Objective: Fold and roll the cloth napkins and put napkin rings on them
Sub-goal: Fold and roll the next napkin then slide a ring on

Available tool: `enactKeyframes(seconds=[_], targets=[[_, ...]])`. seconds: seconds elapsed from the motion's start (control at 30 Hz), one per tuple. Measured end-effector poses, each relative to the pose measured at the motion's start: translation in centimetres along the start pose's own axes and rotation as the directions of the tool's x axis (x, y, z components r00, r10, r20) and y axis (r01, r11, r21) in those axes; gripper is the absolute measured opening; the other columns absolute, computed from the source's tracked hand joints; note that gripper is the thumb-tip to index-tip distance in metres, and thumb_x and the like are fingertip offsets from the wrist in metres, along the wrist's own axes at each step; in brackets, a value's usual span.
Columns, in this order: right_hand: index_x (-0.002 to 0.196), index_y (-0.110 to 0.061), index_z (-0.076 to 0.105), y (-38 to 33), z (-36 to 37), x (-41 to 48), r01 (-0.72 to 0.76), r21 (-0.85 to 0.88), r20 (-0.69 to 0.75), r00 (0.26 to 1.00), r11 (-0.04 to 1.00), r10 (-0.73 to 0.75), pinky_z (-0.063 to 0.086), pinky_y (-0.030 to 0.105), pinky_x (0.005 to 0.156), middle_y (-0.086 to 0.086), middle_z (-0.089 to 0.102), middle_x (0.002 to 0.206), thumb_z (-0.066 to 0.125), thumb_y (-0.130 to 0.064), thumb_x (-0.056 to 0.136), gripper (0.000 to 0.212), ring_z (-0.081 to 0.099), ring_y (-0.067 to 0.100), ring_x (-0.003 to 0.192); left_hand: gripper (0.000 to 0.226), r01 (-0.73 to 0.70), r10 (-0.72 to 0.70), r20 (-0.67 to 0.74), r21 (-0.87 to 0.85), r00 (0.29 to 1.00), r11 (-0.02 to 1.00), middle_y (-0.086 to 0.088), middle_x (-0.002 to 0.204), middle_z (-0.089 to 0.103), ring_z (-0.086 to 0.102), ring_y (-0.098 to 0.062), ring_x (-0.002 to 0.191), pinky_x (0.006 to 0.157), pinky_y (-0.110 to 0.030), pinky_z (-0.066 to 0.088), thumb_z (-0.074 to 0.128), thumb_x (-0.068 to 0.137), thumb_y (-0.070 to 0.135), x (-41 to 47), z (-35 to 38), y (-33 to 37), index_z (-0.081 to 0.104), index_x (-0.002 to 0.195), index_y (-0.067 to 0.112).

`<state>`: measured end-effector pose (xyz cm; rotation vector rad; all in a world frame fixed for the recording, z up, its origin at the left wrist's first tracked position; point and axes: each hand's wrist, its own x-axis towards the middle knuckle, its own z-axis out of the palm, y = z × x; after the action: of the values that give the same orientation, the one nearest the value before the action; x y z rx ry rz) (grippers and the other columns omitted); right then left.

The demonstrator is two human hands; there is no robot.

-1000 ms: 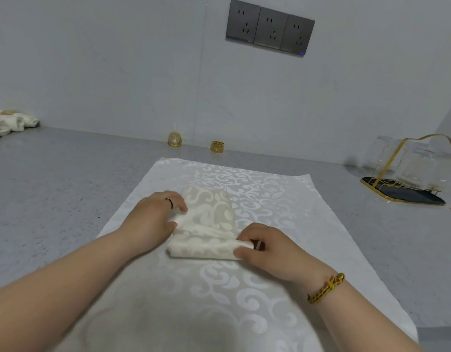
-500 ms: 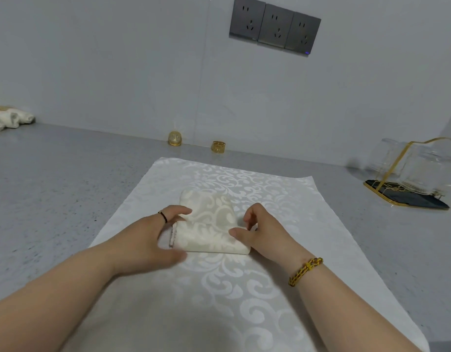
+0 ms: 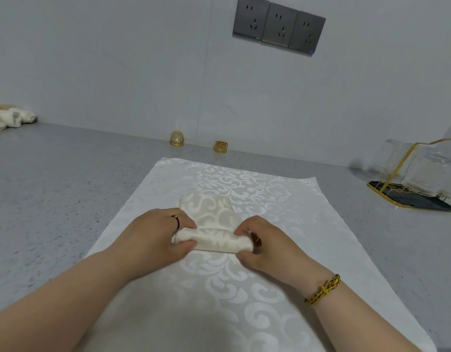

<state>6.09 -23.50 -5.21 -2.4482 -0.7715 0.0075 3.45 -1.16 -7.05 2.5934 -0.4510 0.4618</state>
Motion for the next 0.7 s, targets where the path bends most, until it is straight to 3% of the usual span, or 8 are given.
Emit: enactKeyframes(seconds=[0.07, 0.13, 0.27, 0.33, 0.47, 0.57, 0.63, 0.7], targets=[[0.097, -0.026, 0.057, -0.3, -0.1, -0.1, 0.009, 0.031, 0.010, 1.000, 0.999, -0.009, 0.038, 0.007, 0.069, -0.022, 0.049, 0.083, 0.062, -0.017, 0.081, 0.019, 0.049, -0.002, 0.073, 0.009, 0.091, -0.091, 0.004, -0.141, 0.996, 0.986, 0.034, 0.088, 0.052, 0.050, 0.010, 0.086, 0.071, -0.006, 0.037, 0.055, 0.073, 0.050, -0.4, -0.4, 0.0, 0.049, 0.079, 0.051], [0.085, -0.034, 0.055, -0.5, -0.2, 0.0, 0.000, 0.087, 0.036, 0.999, 0.996, -0.003, 0.039, 0.009, 0.065, -0.019, 0.053, 0.076, 0.060, -0.019, 0.082, 0.016, 0.050, -0.005, 0.069, 0.023, 0.171, -0.169, 0.031, -0.308, 0.985, 0.936, 0.019, 0.099, 0.058, 0.050, 0.009, 0.093, 0.073, -0.003, 0.035, 0.066, 0.079, 0.035, -0.4, -0.5, -0.6, 0.049, 0.082, 0.050], [0.088, -0.038, 0.045, -0.4, 0.2, 1.0, -0.113, 0.285, 0.058, 0.993, 0.952, 0.101, 0.037, 0.012, 0.062, -0.012, 0.047, 0.072, 0.056, -0.025, 0.088, 0.017, 0.045, 0.003, 0.061, 0.014, 0.230, -0.219, 0.071, -0.351, 0.973, 0.908, 0.003, 0.105, 0.061, 0.051, 0.003, 0.094, 0.075, -0.004, 0.034, 0.060, 0.086, 0.030, -0.1, -0.2, -1.8, 0.053, 0.085, 0.042], [0.086, -0.034, 0.041, -0.4, 0.6, 1.5, -0.164, 0.365, 0.054, 0.986, 0.916, 0.155, 0.036, 0.018, 0.063, -0.008, 0.042, 0.070, 0.054, -0.027, 0.089, 0.016, 0.041, 0.007, 0.060, 0.015, 0.211, -0.210, 0.031, -0.280, 0.977, 0.937, 0.008, 0.099, 0.060, 0.053, -0.005, 0.092, 0.075, -0.005, 0.034, 0.056, 0.088, 0.029, 0.1, 0.0, -1.8, 0.051, 0.083, 0.043], [0.092, -0.024, 0.044, -0.5, 1.3, 2.7, -0.169, 0.196, -0.024, 0.984, 0.966, 0.177, 0.033, 0.013, 0.063, -0.006, 0.045, 0.095, 0.053, -0.031, 0.090, 0.011, 0.041, 0.002, 0.068, 0.020, 0.103, -0.114, -0.070, -0.154, 0.991, 0.983, 0.032, 0.096, 0.041, 0.046, 0.005, 0.086, 0.073, 0.001, 0.032, 0.056, 0.089, 0.026, 0.1, -0.3, -1.7, 0.044, 0.090, 0.042], [0.095, -0.027, 0.045, -0.5, 1.9, 2.9, -0.116, 0.233, -0.173, 0.972, 0.965, 0.159, 0.036, 0.007, 0.063, -0.013, 0.040, 0.098, 0.060, -0.025, 0.086, 0.018, 0.041, -0.001, 0.068, 0.017, 0.033, -0.037, -0.071, -0.052, 0.997, 0.998, 0.034, 0.091, 0.042, 0.047, 0.010, 0.084, 0.072, 0.001, 0.032, 0.055, 0.089, 0.025, 0.2, -0.7, -1.5, 0.050, 0.084, 0.040], [0.081, -0.032, 0.042, -0.6, 2.0, 2.7, -0.031, 0.187, -0.264, 0.961, 0.982, 0.081, 0.037, 0.006, 0.064, -0.017, 0.040, 0.089, 0.063, -0.019, 0.084, 0.025, 0.044, 0.002, 0.066, 0.016, 0.005, -0.006, -0.037, -0.016, 0.999, 1.000, 0.035, 0.089, 0.044, 0.047, 0.010, 0.084, 0.070, -0.001, 0.032, 0.052, 0.086, 0.043, 0.1, -1.1, -1.2, 0.041, 0.075, 0.048], [0.075, -0.034, 0.041, -0.3, 2.0, 2.5, 0.043, 0.087, -0.256, 0.967, 0.995, -0.020, 0.036, 0.005, 0.068, -0.017, 0.041, 0.085, 0.063, -0.017, 0.083, 0.029, 0.045, 0.000, 0.071, 0.018, 0.020, -0.020, 0.031, 0.011, 0.999, 1.000, 0.038, 0.092, 0.041, 0.043, 0.013, 0.087, 0.071, 0.000, 0.031, 0.047, 0.070, 0.063, -0.2, -1.5, -1.2, 0.037, 0.079, 0.051]])
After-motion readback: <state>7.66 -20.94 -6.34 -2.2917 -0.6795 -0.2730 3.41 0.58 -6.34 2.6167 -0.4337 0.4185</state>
